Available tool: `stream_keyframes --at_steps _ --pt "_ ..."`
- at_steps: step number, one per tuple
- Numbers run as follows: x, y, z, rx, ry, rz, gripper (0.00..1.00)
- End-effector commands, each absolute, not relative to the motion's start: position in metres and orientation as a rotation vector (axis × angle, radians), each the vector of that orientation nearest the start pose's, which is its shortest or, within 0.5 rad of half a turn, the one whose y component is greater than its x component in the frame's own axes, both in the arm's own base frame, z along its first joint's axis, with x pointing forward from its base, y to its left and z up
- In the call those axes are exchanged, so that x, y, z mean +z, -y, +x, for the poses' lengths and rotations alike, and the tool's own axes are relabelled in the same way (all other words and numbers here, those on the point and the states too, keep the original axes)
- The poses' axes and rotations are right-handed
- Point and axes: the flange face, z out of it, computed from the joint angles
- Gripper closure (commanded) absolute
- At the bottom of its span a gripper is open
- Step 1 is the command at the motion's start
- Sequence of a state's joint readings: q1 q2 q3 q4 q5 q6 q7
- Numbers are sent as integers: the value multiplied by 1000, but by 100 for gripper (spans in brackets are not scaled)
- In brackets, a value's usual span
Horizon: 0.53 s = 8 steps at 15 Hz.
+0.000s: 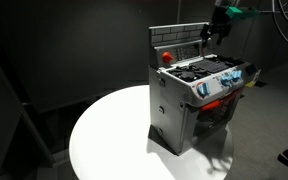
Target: Push the top right button on the cooker
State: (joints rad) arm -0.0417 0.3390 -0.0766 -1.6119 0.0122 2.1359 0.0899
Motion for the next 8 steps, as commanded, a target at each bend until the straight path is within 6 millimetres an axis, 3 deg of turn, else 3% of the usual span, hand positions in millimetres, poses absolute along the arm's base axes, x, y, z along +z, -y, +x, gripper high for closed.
stream_keyframes --at_steps 1,5,8 --pt "452 75 686 -318 -360 -3136 0" --pt "449 77 690 -312 -364 -3138 0" --pt "453 78 680 -250 -341 -3122 0"
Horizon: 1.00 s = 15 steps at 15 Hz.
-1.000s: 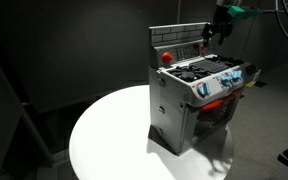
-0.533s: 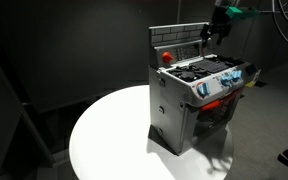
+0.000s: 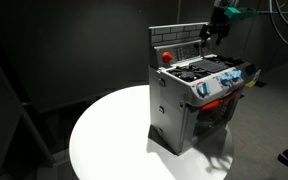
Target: Push the top right button on the cooker
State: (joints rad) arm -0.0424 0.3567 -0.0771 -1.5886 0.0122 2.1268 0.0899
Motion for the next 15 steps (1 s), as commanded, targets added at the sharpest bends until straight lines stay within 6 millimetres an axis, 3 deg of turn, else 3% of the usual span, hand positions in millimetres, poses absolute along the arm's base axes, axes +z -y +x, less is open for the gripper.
stream_keyframes --at_steps 1,9,15 --pt "453 78 676 -218 -327 -3118 0" --pt "466 93 619 139 -222 -3118 0" --pt "484 97 583 167 -224 -3138 0"
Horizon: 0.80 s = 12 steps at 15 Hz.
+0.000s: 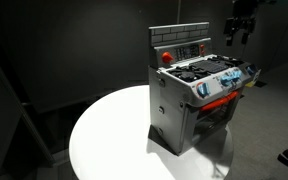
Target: Push the top right button on the cooker
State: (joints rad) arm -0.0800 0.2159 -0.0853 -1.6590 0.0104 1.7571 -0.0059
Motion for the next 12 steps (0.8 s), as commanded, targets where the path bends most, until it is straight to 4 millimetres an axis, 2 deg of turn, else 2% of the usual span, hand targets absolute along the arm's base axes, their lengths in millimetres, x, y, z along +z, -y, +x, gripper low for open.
stream_keyframes --at_steps 1,8,11,12 --pt "487 96 577 154 -223 -3141 0" --pt "501 81 543 32 -193 -3144 0" --pt "494 73 538 76 -156 -3126 0" --pt "496 77 547 69 -206 -3125 0"
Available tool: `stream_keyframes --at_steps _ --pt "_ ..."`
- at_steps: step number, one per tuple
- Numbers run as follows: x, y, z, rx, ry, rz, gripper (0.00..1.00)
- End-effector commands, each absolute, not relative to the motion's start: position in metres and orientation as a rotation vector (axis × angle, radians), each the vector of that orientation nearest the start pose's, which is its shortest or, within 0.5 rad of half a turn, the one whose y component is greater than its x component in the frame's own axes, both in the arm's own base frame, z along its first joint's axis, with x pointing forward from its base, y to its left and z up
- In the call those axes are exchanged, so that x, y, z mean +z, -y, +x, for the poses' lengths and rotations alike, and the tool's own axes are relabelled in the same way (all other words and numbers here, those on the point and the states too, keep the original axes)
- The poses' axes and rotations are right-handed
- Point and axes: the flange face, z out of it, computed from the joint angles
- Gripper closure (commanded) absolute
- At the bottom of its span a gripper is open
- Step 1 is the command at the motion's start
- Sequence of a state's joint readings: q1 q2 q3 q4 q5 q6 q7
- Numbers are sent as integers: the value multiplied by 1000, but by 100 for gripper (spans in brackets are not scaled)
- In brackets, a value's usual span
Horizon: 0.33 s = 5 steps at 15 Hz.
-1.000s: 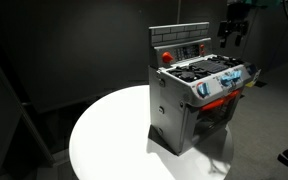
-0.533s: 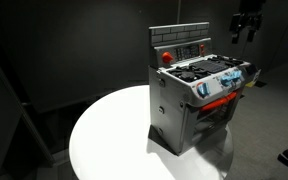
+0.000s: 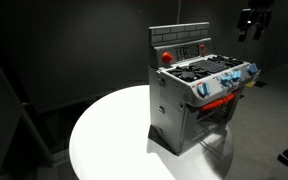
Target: Push the top right button on the cooker
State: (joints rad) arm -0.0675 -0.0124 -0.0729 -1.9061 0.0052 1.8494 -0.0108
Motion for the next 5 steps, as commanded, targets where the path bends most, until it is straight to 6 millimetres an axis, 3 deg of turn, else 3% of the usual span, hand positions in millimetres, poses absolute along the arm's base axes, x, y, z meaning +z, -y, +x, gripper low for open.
stream_keyframes --at_steps 1,5 --pt "494 75 545 79 -198 -3124 0" --pt "490 73 544 91 -189 -3124 0"
